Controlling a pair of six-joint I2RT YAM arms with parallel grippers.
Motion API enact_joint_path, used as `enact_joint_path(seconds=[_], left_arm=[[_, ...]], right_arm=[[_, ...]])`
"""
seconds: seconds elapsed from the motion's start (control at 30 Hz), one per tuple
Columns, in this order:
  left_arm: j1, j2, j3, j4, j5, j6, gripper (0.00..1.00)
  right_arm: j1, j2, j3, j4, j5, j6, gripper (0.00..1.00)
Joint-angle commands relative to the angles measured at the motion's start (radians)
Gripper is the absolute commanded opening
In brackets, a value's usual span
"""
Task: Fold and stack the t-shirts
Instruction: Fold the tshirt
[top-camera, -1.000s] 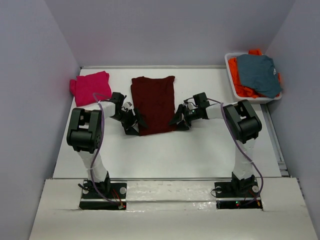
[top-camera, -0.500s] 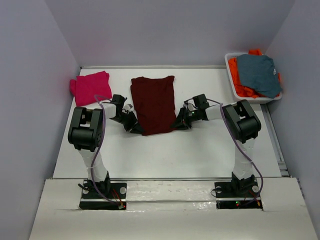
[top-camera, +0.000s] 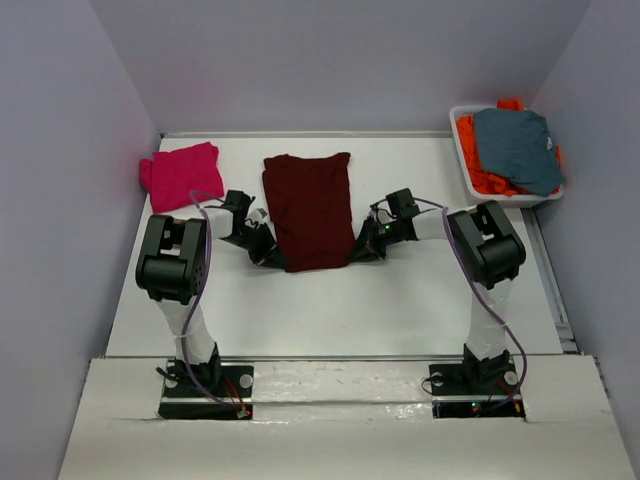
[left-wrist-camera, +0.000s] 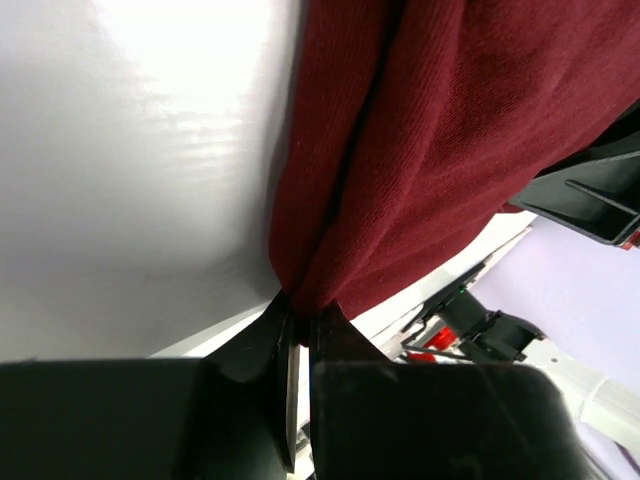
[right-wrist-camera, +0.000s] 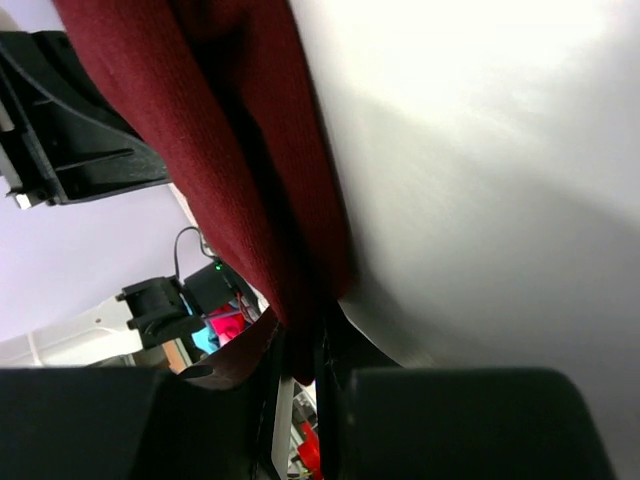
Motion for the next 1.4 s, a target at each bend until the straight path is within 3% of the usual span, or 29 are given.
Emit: enact_joint_path(seconds=[0.0, 0.4, 0.77, 0.97, 1.1, 1.37], left_arm=[[-0.032, -0.056, -0.04, -0.078, -0.097, 0.07, 0.06], [-0.152, -0.347, -0.2, -0.17, -0.149, 0.047, 0.06], [-0.212, -0.706, -0.313, -0.353, -0.223, 0.016, 0.06], [-0.258, -0.783, -0.368, -0.343, -0.234, -0.01, 0.06], [-0.258, -0.755, -0.259, -0.346, -0.263, 0.008, 0.06], [-0.258, -0.634, 0.04, -0.323, -0.324, 0.035, 0.06]], right_arm=[[0.004, -0.065, -0.036, -0.189, 0.083, -0.069, 0.07], [0.047, -0.292, -0.056, -0.486, 0.086, -0.23, 0.07], [0.192, -0.568, -0.24, -0.538, 0.094, -0.123, 0.07], [0.214, -0.69, -0.277, -0.584, 0.124, -0.081, 0.07], [0.214, -0.713, -0.217, -0.615, 0.167, -0.08, 0.07], [0.214, -0.598, -0.018, -0.639, 0.244, -0.103, 0.07]])
